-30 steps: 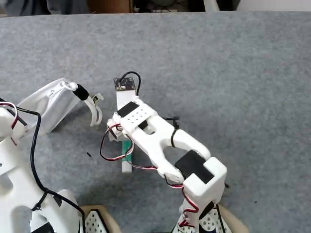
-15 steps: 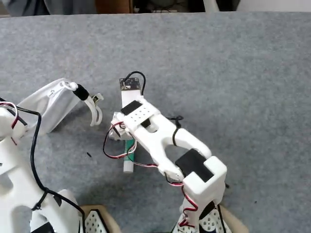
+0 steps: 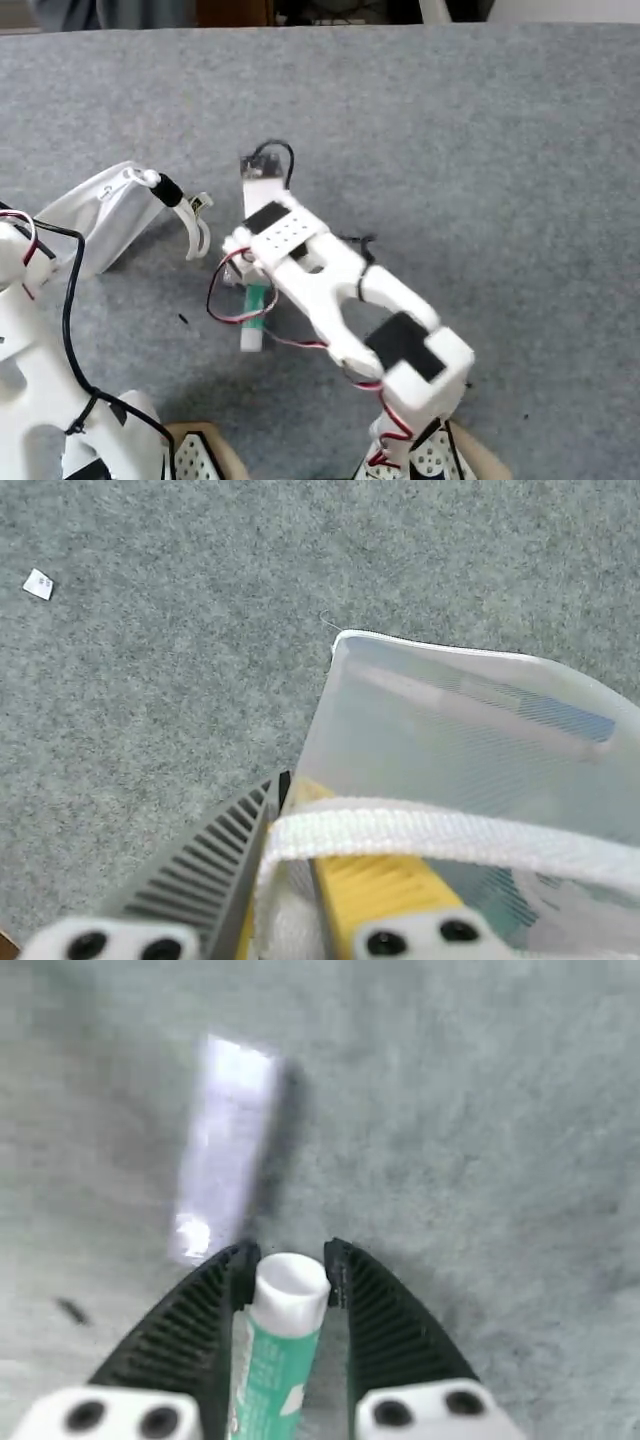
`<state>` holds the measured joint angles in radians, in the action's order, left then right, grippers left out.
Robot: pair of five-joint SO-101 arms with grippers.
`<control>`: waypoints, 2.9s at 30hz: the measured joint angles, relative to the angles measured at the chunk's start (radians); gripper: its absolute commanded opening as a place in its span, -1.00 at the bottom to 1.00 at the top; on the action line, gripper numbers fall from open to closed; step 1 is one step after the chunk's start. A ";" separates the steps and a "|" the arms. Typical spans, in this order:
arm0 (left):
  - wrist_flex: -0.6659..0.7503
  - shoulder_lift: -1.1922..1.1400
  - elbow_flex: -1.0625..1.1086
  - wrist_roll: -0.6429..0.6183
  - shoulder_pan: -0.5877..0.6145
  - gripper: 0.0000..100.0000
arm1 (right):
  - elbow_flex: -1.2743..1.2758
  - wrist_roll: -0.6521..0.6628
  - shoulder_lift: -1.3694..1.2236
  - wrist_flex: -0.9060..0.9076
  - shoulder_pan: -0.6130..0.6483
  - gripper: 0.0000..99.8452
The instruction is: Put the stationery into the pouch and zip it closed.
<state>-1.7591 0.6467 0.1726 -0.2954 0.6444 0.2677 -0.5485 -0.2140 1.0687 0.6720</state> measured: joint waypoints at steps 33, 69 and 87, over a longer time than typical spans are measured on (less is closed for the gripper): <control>0.000 0.006 0.015 0.002 -0.087 -0.94 | -0.621 0.109 0.417 0.011 -0.049 -0.98; 0.002 0.000 -0.037 0.029 -0.230 -0.94 | -0.339 0.109 0.499 -0.292 0.086 -0.98; 0.002 0.000 -0.037 0.020 -0.232 -0.94 | -0.003 0.109 0.562 -0.717 0.055 -0.97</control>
<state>-1.7576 0.6467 0.1358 -0.2754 0.4127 0.2647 -0.4396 0.3475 0.3521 0.7273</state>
